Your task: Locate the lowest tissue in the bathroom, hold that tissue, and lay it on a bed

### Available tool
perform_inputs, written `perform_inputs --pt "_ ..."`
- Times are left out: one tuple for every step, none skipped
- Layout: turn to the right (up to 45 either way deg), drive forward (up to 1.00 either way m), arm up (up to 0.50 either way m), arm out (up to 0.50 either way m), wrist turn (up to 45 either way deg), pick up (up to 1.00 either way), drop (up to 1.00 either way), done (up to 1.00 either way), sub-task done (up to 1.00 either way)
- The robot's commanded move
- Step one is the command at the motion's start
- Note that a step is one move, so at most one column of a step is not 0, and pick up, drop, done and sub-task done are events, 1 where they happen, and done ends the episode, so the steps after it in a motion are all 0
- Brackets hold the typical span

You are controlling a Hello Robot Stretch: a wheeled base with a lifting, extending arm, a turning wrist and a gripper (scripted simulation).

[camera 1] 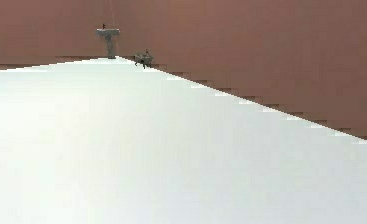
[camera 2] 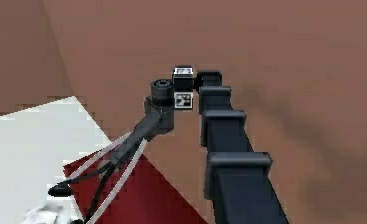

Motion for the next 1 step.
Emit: perform_inputs --pt "0.0 0.00 0.00 -0.22 0.0 0.00 0.00 0.00 0.00"
